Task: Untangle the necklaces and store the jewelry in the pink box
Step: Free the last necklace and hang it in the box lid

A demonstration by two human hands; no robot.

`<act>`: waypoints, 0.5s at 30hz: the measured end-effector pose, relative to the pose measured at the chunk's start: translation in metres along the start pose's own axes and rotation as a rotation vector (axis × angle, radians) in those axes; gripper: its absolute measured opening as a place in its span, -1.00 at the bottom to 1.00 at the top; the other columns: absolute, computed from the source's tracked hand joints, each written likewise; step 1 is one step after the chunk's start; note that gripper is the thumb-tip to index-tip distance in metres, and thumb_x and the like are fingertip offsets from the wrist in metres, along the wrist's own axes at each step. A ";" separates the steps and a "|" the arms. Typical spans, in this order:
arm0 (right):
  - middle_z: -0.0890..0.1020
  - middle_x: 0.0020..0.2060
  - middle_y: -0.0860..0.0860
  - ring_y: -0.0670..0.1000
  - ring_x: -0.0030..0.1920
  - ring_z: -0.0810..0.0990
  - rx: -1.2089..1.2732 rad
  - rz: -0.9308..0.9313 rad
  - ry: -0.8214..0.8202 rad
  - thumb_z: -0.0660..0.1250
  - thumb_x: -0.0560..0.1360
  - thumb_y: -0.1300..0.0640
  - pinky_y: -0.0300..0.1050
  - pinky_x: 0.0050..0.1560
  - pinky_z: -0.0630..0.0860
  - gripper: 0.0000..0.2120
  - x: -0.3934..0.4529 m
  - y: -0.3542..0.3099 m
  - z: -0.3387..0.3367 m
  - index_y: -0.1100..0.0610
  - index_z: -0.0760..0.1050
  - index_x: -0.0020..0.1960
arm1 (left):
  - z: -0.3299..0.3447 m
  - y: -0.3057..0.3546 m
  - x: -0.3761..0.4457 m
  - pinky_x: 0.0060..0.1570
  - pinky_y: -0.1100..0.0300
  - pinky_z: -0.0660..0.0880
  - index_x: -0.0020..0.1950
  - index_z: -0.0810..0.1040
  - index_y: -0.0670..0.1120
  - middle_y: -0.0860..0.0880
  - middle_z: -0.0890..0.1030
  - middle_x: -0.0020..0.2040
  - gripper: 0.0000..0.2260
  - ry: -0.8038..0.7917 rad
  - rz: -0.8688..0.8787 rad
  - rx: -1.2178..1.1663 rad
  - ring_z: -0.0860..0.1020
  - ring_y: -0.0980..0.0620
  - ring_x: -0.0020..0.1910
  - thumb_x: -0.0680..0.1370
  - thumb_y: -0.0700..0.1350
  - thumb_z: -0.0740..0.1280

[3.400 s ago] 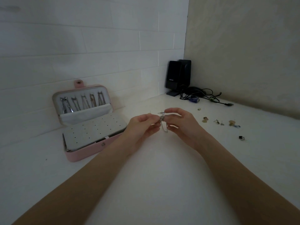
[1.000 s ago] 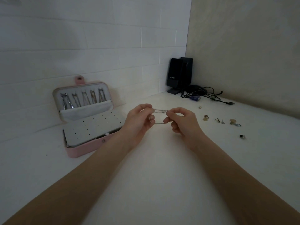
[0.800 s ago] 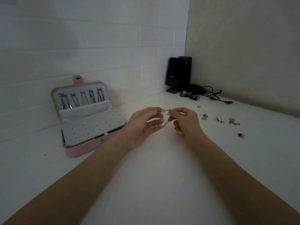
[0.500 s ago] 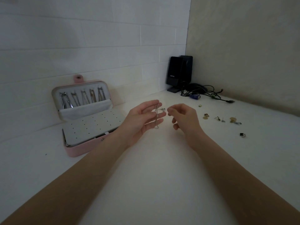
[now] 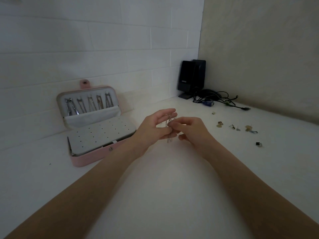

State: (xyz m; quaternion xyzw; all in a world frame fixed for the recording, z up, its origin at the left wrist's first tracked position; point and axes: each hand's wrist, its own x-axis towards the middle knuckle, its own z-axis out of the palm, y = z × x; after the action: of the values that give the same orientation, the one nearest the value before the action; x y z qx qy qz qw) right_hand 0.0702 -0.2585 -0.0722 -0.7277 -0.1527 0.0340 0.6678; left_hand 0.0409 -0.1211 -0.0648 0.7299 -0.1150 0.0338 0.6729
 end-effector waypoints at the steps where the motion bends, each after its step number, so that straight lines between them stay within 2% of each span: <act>1: 0.62 -0.29 0.05 -0.13 -0.32 0.57 0.013 -0.005 0.013 0.34 0.47 0.25 -0.28 -0.37 0.40 -0.92 0.000 -0.001 0.000 0.23 0.61 -0.13 | 0.000 0.000 0.000 -0.04 0.21 0.59 0.31 0.42 -0.02 -0.01 0.51 0.29 -0.52 0.011 0.007 -0.006 0.61 -0.03 0.07 0.49 -0.45 0.25; 3: 0.61 -0.31 0.00 -0.17 -0.34 0.56 0.050 0.006 0.039 0.35 0.47 0.25 -0.26 -0.34 0.40 -0.93 0.001 0.000 -0.001 0.21 0.60 -0.14 | -0.001 0.001 0.000 -0.06 0.23 0.59 0.36 0.37 -0.01 -0.01 0.48 0.31 -0.46 0.043 0.012 -0.036 0.62 -0.07 0.07 0.48 -0.45 0.27; 8: 0.62 -0.23 0.01 -0.06 -0.22 0.54 0.285 0.106 0.041 0.31 0.49 0.26 -0.27 -0.23 0.45 -0.91 0.004 -0.001 -0.004 0.20 0.59 -0.14 | -0.009 -0.001 0.001 -0.03 0.20 0.59 0.45 0.22 0.11 0.03 0.43 0.33 -0.32 0.107 -0.005 -0.107 0.65 -0.12 -0.03 0.48 -0.45 0.28; 11: 0.65 -0.25 0.04 -0.05 -0.23 0.61 0.361 0.126 -0.025 0.27 0.51 0.26 -0.24 -0.17 0.48 -0.88 0.005 -0.001 -0.004 0.21 0.58 -0.13 | -0.008 -0.001 0.001 -0.09 0.25 0.59 0.46 0.20 0.10 0.00 0.47 0.29 -0.31 0.140 -0.014 -0.063 0.65 -0.07 -0.13 0.48 -0.43 0.30; 15: 0.61 -0.26 0.05 -0.04 -0.24 0.57 0.402 0.134 -0.020 0.28 0.51 0.25 -0.23 -0.16 0.47 -0.91 0.005 -0.001 -0.006 0.21 0.56 -0.11 | -0.006 -0.001 0.001 -0.14 0.23 0.60 0.47 0.21 0.03 -0.05 0.56 0.19 -0.35 0.158 -0.002 -0.012 0.65 -0.04 -0.18 0.48 -0.37 0.35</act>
State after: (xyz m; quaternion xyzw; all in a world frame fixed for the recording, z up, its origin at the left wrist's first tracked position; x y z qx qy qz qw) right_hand 0.0765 -0.2626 -0.0701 -0.5879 -0.1009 0.1152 0.7943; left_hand 0.0426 -0.1154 -0.0646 0.7211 -0.0613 0.0899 0.6843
